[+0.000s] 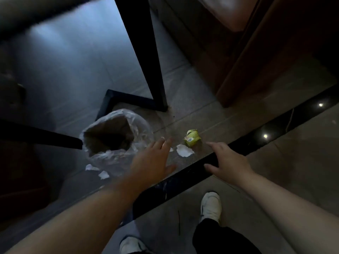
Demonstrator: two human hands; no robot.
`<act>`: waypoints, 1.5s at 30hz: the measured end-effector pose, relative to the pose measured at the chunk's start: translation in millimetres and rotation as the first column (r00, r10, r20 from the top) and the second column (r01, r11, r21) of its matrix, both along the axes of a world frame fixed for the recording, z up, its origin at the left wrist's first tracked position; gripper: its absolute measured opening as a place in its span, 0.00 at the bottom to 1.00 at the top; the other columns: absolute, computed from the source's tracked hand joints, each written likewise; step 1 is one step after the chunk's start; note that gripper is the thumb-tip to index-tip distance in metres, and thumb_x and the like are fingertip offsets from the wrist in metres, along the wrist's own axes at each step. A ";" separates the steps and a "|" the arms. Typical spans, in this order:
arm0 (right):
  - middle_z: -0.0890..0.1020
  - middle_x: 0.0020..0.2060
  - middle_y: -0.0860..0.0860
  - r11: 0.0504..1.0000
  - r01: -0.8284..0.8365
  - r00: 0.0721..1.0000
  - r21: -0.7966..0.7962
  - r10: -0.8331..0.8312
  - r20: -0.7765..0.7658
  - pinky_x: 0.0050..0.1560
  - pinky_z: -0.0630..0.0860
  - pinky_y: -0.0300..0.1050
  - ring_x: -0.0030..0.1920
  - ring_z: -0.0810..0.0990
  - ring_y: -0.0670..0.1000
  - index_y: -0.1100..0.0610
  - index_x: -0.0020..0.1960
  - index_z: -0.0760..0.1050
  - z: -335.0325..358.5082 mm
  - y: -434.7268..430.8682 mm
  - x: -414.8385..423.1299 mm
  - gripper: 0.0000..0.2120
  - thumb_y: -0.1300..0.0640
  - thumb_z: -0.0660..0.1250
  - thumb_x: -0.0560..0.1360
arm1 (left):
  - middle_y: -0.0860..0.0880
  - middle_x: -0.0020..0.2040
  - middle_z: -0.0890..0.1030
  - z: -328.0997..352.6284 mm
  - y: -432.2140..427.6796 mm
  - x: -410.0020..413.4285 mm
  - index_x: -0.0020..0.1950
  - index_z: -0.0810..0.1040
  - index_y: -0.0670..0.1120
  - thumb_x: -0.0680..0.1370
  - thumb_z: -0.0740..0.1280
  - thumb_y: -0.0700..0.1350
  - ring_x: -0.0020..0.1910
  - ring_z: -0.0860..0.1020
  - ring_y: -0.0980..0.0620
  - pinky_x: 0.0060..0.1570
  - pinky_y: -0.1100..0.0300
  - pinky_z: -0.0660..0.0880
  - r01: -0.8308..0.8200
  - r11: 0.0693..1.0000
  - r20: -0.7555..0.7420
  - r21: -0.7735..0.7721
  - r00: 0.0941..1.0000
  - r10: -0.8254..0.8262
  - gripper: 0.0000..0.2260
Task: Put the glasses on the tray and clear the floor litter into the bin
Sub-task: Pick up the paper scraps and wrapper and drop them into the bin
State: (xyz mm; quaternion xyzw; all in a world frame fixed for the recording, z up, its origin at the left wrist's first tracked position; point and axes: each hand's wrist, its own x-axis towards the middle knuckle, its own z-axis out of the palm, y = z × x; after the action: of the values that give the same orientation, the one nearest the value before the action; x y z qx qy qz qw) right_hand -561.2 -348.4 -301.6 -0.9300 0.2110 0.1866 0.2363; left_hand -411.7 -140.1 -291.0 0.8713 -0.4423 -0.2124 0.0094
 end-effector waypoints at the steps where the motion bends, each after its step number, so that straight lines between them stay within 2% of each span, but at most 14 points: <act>1: 0.70 0.66 0.47 1.000 -0.009 1.000 -0.004 0.009 -0.001 0.41 0.79 0.48 0.55 0.78 0.49 0.44 0.72 0.57 -28.5 -0.2 1.6 0.33 0.39 0.67 0.72 | 0.46 0.74 0.64 -30.3 -3.1 1.7 0.74 0.47 0.50 0.72 0.61 0.66 0.67 0.68 0.44 0.55 0.47 0.74 0.017 1.000 -0.001 0.015 1.000 -0.017 0.39; 5: 0.70 0.64 0.49 0.999 -0.034 0.999 -0.011 0.034 -0.036 0.42 0.79 0.50 0.54 0.78 0.52 0.45 0.71 0.58 -125.7 -3.8 13.0 0.31 0.39 0.66 0.72 | 0.45 0.73 0.64 -135.5 -13.3 11.4 0.74 0.45 0.50 0.71 0.61 0.67 0.66 0.70 0.43 0.52 0.46 0.76 0.053 0.995 0.001 0.089 0.999 -0.053 0.41; 9: 0.70 0.63 0.50 0.998 -0.067 0.997 -0.018 0.066 -0.044 0.42 0.76 0.48 0.57 0.77 0.53 0.45 0.70 0.58 -202.4 -7.8 21.5 0.31 0.39 0.66 0.72 | 0.45 0.74 0.62 -225.8 -18.8 19.3 0.75 0.46 0.50 0.72 0.63 0.65 0.67 0.68 0.42 0.54 0.45 0.74 -0.004 0.983 -0.057 0.181 0.998 0.015 0.41; 12: 0.71 0.61 0.49 0.991 -0.126 0.991 -0.046 0.123 -0.051 0.38 0.72 0.46 0.55 0.78 0.53 0.45 0.69 0.59 -239.1 -6.5 22.6 0.31 0.38 0.65 0.72 | 0.44 0.75 0.58 -276.6 -18.8 25.4 0.75 0.41 0.52 0.71 0.68 0.61 0.66 0.67 0.40 0.53 0.44 0.75 -0.069 0.964 -0.116 0.255 0.988 0.101 0.44; 16: 0.70 0.61 0.49 0.969 -0.227 0.972 -0.097 0.219 -0.083 0.36 0.73 0.46 0.53 0.78 0.53 0.46 0.70 0.57 -273.8 -3.1 23.8 0.32 0.37 0.64 0.72 | 0.44 0.78 0.44 -331.7 -25.0 42.3 0.74 0.37 0.56 0.75 0.65 0.55 0.70 0.61 0.37 0.54 0.42 0.73 -0.114 0.948 -0.110 0.296 0.982 0.152 0.41; 18: 0.70 0.60 0.49 0.956 -0.272 0.961 -0.113 0.263 -0.089 0.37 0.74 0.47 0.52 0.79 0.53 0.46 0.70 0.56 -282.7 -5.9 26.3 0.32 0.37 0.64 0.72 | 0.42 0.78 0.43 -351.2 -31.4 49.4 0.75 0.37 0.55 0.78 0.62 0.51 0.70 0.60 0.36 0.53 0.42 0.73 -0.072 0.949 -0.106 0.306 0.988 0.109 0.37; 20: 0.71 0.59 0.49 0.948 -0.289 0.957 -0.130 0.281 -0.077 0.37 0.73 0.47 0.51 0.79 0.53 0.46 0.70 0.56 -287.4 -8.8 29.6 0.32 0.38 0.64 0.72 | 0.39 0.77 0.47 -363.1 -35.9 53.0 0.76 0.41 0.53 0.79 0.61 0.48 0.69 0.60 0.34 0.53 0.41 0.74 0.013 0.953 -0.098 0.301 0.995 0.017 0.34; 24: 0.71 0.57 0.48 0.952 -0.277 0.961 -0.129 0.272 -0.059 0.38 0.74 0.48 0.50 0.79 0.53 0.46 0.67 0.59 -286.8 -13.4 35.8 0.28 0.38 0.63 0.72 | 0.36 0.69 0.61 -373.3 -39.0 51.7 0.73 0.55 0.44 0.78 0.60 0.46 0.65 0.63 0.34 0.51 0.42 0.74 0.089 0.963 -0.065 0.256 0.995 -0.075 0.25; 27: 0.71 0.56 0.48 0.949 -0.287 0.958 -0.128 0.283 -0.047 0.40 0.75 0.49 0.51 0.79 0.53 0.46 0.65 0.61 -285.7 -10.9 41.3 0.25 0.39 0.63 0.72 | 0.38 0.58 0.70 -365.0 -39.0 48.2 0.60 0.69 0.41 0.78 0.61 0.43 0.57 0.71 0.37 0.47 0.45 0.73 0.082 0.982 -0.126 0.167 0.990 -0.061 0.12; 29: 0.72 0.56 0.48 0.953 -0.277 0.961 -0.121 0.272 -0.055 0.41 0.74 0.49 0.52 0.79 0.54 0.47 0.65 0.61 -285.7 -8.2 43.3 0.25 0.39 0.63 0.72 | 0.39 0.55 0.74 -358.3 -39.2 43.6 0.55 0.72 0.41 0.78 0.61 0.43 0.53 0.74 0.39 0.46 0.48 0.72 0.096 0.982 -0.182 0.161 0.981 -0.066 0.09; 32: 0.72 0.57 0.50 0.937 -0.322 0.947 -0.134 0.321 -0.034 0.42 0.75 0.50 0.52 0.79 0.55 0.48 0.66 0.62 -289.1 -5.5 51.8 0.26 0.40 0.62 0.72 | 0.43 0.52 0.77 -338.1 -34.7 29.6 0.54 0.73 0.43 0.78 0.60 0.46 0.48 0.78 0.41 0.38 0.53 0.70 0.138 0.981 -0.119 0.133 0.985 -0.122 0.09; 36: 0.73 0.57 0.52 0.907 -0.379 0.924 -0.186 0.383 -0.017 0.40 0.77 0.52 0.50 0.80 0.57 0.49 0.66 0.62 -295.4 -3.5 61.0 0.26 0.40 0.63 0.73 | 0.48 0.46 0.79 -306.3 -20.5 8.9 0.49 0.70 0.49 0.79 0.57 0.51 0.42 0.79 0.44 0.32 0.56 0.63 0.163 0.987 -0.025 0.005 0.986 -0.163 0.07; 41: 0.74 0.53 0.54 0.812 -0.525 0.849 -0.254 0.523 -0.080 0.33 0.68 0.49 0.46 0.80 0.58 0.52 0.64 0.63 -318.8 12.5 68.4 0.25 0.42 0.64 0.73 | 0.50 0.38 0.80 -268.4 -0.8 2.4 0.46 0.71 0.49 0.74 0.64 0.48 0.32 0.78 0.44 0.26 0.59 0.59 0.124 0.986 0.079 -0.112 0.990 -0.115 0.04; 45: 0.74 0.54 0.55 0.789 -0.555 0.832 -0.265 0.535 -0.150 0.33 0.67 0.48 0.47 0.80 0.59 0.53 0.66 0.62 -340.4 16.9 75.8 0.27 0.44 0.66 0.72 | 0.49 0.29 0.78 -254.1 1.9 2.7 0.39 0.73 0.46 0.70 0.70 0.45 0.25 0.75 0.44 0.23 0.60 0.60 0.092 0.967 0.162 -0.236 0.985 -0.054 0.06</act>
State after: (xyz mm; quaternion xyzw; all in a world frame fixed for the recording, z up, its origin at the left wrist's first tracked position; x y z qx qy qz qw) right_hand -485.4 -331.5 -642.0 -0.9690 -0.0326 0.2437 0.0227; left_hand -409.0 -138.2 -545.1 0.8604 -0.4963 -0.0892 0.0737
